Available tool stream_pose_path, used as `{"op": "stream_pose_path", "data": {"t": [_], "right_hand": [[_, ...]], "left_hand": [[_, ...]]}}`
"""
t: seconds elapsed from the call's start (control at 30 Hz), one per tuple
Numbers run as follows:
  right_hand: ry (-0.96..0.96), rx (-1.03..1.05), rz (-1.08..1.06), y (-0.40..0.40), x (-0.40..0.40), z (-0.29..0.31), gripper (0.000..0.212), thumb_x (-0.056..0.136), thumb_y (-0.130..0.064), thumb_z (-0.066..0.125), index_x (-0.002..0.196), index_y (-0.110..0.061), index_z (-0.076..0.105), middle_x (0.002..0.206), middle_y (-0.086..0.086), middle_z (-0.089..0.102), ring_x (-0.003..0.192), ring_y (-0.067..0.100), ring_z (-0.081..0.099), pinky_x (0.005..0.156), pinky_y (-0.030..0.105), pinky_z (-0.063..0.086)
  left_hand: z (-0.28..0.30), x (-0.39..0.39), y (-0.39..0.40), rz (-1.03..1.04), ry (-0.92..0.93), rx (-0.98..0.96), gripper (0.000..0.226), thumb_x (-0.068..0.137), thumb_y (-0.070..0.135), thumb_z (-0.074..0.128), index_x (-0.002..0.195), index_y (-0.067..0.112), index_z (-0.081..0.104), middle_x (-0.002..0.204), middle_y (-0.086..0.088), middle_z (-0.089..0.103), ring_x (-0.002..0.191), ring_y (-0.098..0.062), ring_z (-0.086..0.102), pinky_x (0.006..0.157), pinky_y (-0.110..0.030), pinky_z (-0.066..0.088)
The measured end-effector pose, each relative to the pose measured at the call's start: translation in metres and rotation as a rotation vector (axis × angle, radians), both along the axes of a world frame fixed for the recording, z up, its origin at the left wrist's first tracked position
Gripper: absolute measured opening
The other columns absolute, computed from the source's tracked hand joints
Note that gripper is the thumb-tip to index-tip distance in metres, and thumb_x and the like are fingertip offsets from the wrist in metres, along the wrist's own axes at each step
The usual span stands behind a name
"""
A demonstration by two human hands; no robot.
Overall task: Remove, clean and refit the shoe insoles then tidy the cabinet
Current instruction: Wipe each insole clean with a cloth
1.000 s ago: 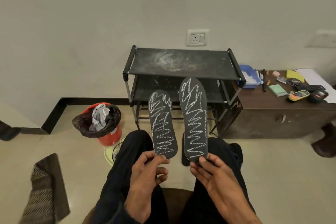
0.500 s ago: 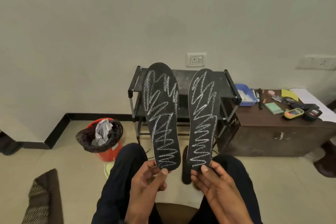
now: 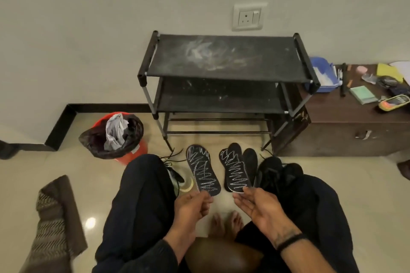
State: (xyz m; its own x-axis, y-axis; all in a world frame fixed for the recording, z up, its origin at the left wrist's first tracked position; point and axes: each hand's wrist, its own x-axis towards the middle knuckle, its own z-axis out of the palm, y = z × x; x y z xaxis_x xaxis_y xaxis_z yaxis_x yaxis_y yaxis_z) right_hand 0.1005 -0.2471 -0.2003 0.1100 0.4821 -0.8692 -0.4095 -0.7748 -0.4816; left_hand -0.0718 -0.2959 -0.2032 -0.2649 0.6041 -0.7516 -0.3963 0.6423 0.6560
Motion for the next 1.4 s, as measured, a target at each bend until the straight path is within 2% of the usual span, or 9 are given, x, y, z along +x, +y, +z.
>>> {"op": "stream_pose_path", "data": {"t": [0.2,0.4,0.7,0.87,1.0,1.13,1.2,1.3,1.4], "right_hand": [[-0.118,-0.069,0.030,0.087,-0.038,-0.098,0.018,0.098,0.007,0.051,0.111,0.015,0.061,0.089,0.026,0.069,0.075,0.031,0.070,0.077,0.042,0.060],[-0.117,-0.134,0.008,0.130,-0.065,-0.184,0.019,0.096,0.009,0.050,0.109,0.009,0.063,0.092,0.026,0.068,0.068,0.029,0.066,0.073,0.042,0.061],[-0.188,-0.199,-0.029,0.139,-0.058,-0.259,0.008,0.094,0.010,0.056,0.096,0.009,0.064,0.090,0.028,0.068,0.068,0.034,0.065,0.073,0.049,0.060],[-0.179,-0.220,-0.021,0.134,-0.060,-0.275,0.007,0.093,0.008,0.058,0.093,0.005,0.064,0.090,0.026,0.069,0.071,0.035,0.066,0.080,0.054,0.060],[-0.242,-0.219,0.067,0.133,-0.065,-0.282,0.010,0.093,-0.001,0.065,0.103,-0.003,0.066,0.097,0.017,0.069,0.078,0.031,0.067,0.071,0.043,0.062],[-0.233,-0.235,0.230,0.126,-0.065,-0.277,0.019,0.093,-0.011,0.064,0.112,-0.010,0.065,0.105,0.012,0.067,0.083,0.025,0.062,0.076,0.041,0.060],[-0.224,-0.229,0.260,0.126,-0.063,-0.273,0.018,0.093,-0.012,0.061,0.110,-0.009,0.066,0.102,0.012,0.068,0.082,0.025,0.061,0.073,0.040,0.058],[-0.255,-0.197,0.284,0.132,-0.059,-0.259,0.015,0.095,-0.012,0.058,0.106,-0.007,0.068,0.097,0.013,0.071,0.078,0.025,0.064,0.063,0.036,0.058],[-0.272,-0.135,0.330,0.143,-0.055,-0.234,0.017,0.093,-0.005,0.053,0.094,-0.004,0.069,0.077,0.013,0.066,0.056,0.020,0.057,0.055,0.029,0.051]], "left_hand": [[-0.090,0.006,0.095,0.100,0.159,-0.187,0.012,0.081,0.012,0.075,0.081,0.000,0.073,0.065,-0.008,0.073,0.052,-0.015,0.057,0.056,-0.027,0.049],[-0.185,-0.014,0.151,0.016,0.329,-0.281,0.018,0.080,0.027,0.076,0.070,0.012,0.075,0.064,0.001,0.074,0.063,-0.021,0.066,0.075,-0.038,0.061],[-0.279,-0.035,0.157,0.166,0.216,-0.416,0.031,0.074,0.035,0.072,0.078,0.005,0.072,0.078,-0.012,0.070,0.069,-0.024,0.059,0.068,-0.033,0.046],[-0.326,-0.038,0.146,0.181,0.197,-0.429,0.035,0.053,0.040,0.071,0.068,0.008,0.066,0.068,-0.012,0.061,0.061,-0.023,0.047,0.068,-0.037,0.036],[-0.277,-0.029,0.160,0.150,0.166,-0.465,0.021,0.086,0.007,0.065,0.096,-0.010,0.068,0.067,-0.011,0.059,0.051,-0.020,0.048,0.052,-0.026,0.037],[-0.255,-0.016,0.165,0.103,0.078,-0.455,0.019,0.093,0.025,0.071,0.095,0.007,0.065,0.087,-0.013,0.068,0.069,-0.023,0.062,0.063,-0.032,0.056],[-0.247,-0.013,0.167,0.090,0.064,-0.446,0.020,0.094,0.029,0.069,0.096,0.010,0.066,0.087,-0.011,0.069,0.068,-0.023,0.060,0.060,-0.032,0.053],[-0.236,-0.008,0.179,0.005,0.063,-0.387,0.020,0.099,0.023,0.056,0.082,0.015,0.062,0.065,-0.003,0.058,0.052,-0.017,0.050,0.052,-0.025,0.043],[-0.205,0.002,0.195,-0.100,0.041,-0.303,0.023,0.101,0.016,0.053,0.079,0.014,0.058,0.056,0.002,0.048,0.042,-0.011,0.044,0.041,-0.021,0.033]]}}
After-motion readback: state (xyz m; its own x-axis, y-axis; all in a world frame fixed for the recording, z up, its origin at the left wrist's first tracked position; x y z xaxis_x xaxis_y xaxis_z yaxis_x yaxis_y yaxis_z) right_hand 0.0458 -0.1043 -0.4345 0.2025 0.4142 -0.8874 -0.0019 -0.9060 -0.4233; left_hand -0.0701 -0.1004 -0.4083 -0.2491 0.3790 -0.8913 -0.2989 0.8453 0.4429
